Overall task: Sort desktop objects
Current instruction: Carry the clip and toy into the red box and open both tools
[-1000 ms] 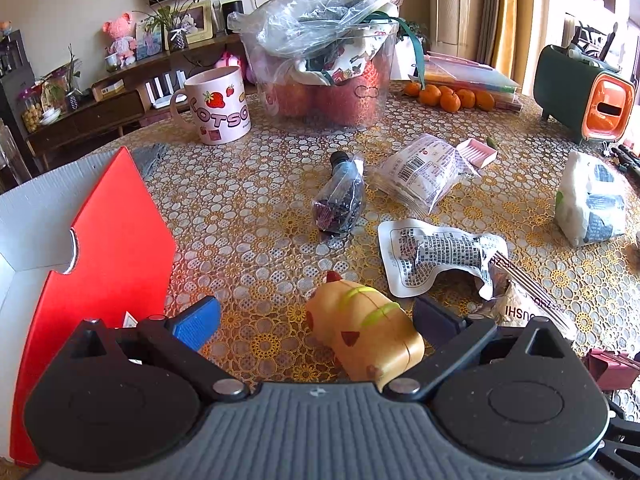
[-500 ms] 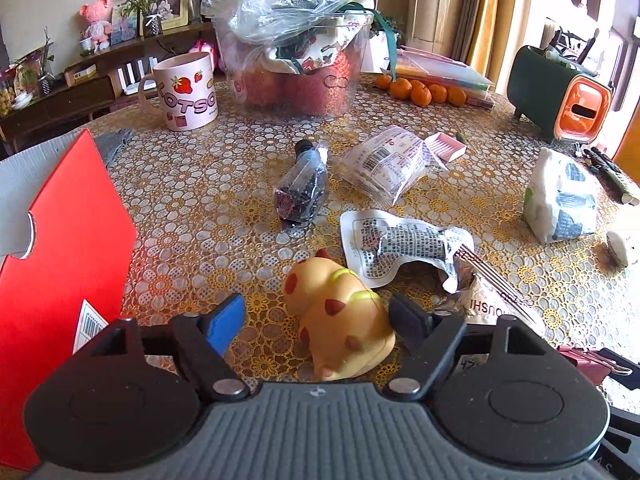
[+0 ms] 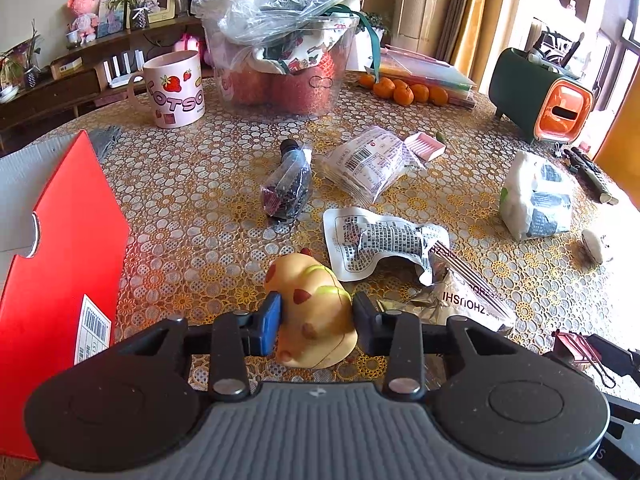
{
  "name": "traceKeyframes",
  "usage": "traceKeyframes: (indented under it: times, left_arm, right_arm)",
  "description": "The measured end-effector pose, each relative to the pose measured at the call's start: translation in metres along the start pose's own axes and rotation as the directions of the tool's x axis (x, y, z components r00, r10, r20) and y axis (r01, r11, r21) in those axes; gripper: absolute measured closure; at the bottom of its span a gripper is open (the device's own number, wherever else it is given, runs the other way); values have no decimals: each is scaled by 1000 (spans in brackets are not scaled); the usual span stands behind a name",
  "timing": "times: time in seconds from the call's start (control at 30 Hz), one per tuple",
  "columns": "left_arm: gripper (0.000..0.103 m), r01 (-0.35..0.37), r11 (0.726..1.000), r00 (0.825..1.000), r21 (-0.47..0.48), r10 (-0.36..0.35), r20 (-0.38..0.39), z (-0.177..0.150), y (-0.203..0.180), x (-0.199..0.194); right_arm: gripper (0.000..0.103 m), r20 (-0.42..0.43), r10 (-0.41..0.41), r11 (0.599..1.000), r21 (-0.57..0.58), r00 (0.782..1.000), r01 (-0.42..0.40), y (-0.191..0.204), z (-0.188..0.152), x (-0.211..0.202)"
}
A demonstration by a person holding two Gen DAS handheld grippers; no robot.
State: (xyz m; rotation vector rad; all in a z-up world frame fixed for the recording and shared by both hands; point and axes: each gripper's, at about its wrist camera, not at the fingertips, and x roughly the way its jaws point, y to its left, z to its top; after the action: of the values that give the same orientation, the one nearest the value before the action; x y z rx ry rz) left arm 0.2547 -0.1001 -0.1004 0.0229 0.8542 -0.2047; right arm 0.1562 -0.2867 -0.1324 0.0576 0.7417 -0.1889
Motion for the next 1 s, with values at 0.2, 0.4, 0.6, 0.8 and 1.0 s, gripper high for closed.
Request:
traceKeyframes:
  times: [0.2,0.4,0.6,0.8,1.0]
  left_arm:
    - [66,9,1000,1000,-21,-8,23,-1,6,-20]
    - [66,14,1000,999,-23,-13,50,-4,13,-36]
    - [66,28,999,997,-16,-26,68,-4,19,-58]
    - [66,30,1000,996,-7,-30,88,-1,26,-80]
    - [66,33,999,995,-7,-32,89,4,37,-99]
  right_arm:
    - [50,18,14,1000,-21,1000,-14,5,6,-13]
    - [51,33,20,998,-63,999,-17,14,10,-22]
    - [51,62,46,995,-97,997,-39,22,21,-37]
    - [51,70,97,983,-163,993,-84,38,39,-51]
    - [51,58,158,967,-211,986,-142,56,61,-62]
